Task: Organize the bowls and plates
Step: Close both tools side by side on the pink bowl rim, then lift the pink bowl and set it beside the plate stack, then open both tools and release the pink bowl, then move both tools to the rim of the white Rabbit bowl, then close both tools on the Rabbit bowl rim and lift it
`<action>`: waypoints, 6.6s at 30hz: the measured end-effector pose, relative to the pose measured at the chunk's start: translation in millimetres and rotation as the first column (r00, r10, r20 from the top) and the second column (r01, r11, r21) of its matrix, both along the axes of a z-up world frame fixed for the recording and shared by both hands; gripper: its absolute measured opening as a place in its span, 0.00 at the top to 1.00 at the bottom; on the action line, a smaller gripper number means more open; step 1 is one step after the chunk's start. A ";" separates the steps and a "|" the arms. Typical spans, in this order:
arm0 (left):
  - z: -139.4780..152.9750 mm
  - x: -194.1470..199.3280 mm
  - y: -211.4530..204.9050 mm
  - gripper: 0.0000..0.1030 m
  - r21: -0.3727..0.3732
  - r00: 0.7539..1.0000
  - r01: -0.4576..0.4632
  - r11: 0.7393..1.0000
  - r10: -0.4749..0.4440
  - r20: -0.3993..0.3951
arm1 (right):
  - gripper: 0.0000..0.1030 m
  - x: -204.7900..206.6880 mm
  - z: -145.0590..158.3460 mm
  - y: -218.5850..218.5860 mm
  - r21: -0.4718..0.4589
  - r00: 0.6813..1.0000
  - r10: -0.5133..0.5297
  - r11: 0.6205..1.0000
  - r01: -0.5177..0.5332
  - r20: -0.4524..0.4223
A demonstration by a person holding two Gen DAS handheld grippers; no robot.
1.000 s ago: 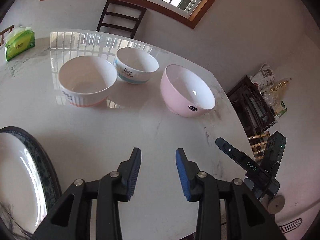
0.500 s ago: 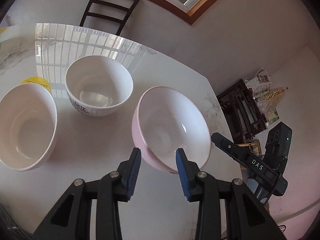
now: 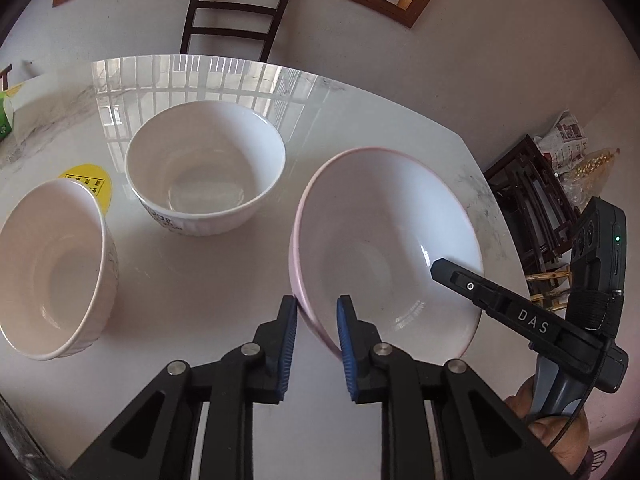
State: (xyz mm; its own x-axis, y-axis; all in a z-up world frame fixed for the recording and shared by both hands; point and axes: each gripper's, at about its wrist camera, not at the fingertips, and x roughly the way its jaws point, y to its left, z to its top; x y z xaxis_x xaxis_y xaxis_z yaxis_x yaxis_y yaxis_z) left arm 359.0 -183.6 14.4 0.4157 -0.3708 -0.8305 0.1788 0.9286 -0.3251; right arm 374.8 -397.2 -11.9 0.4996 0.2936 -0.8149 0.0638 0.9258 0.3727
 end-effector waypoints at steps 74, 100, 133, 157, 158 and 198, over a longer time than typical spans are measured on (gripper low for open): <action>8.2 -207.8 124.9 0.84 0.212 0.991 -0.096 0.973 0.072 0.115 | 0.76 -163.0 -32.2 121.5 0.357 0.920 0.299 0.913 -0.198 -0.254; 13.8 -198.8 131.4 0.70 0.177 0.996 -0.069 0.982 0.057 0.072 | 0.50 -164.8 -14.7 131.8 0.298 0.929 0.332 0.914 -0.274 -0.165; 39.8 -80.5 216.0 0.60 -0.030 0.978 -0.204 0.979 0.205 0.034 | 0.34 -72.7 48.8 111.4 0.193 0.926 0.374 0.906 -0.377 0.054; 2.5 4.9 213.2 0.60 0.006 0.976 -0.212 0.977 0.212 -0.052 | 0.49 38.3 16.3 213.3 0.147 0.879 0.457 0.887 -0.438 -0.134; 0.4 7.1 214.6 0.60 0.006 0.973 -0.223 0.975 0.223 -0.059 | 0.50 40.4 14.1 215.8 0.140 0.879 0.454 0.889 -0.436 -0.146; 78.3 -151.7 168.4 0.88 -0.021 0.992 -0.111 0.994 0.112 0.055 | 0.82 -92.5 66.7 173.8 0.217 0.893 0.446 0.879 -0.424 -0.061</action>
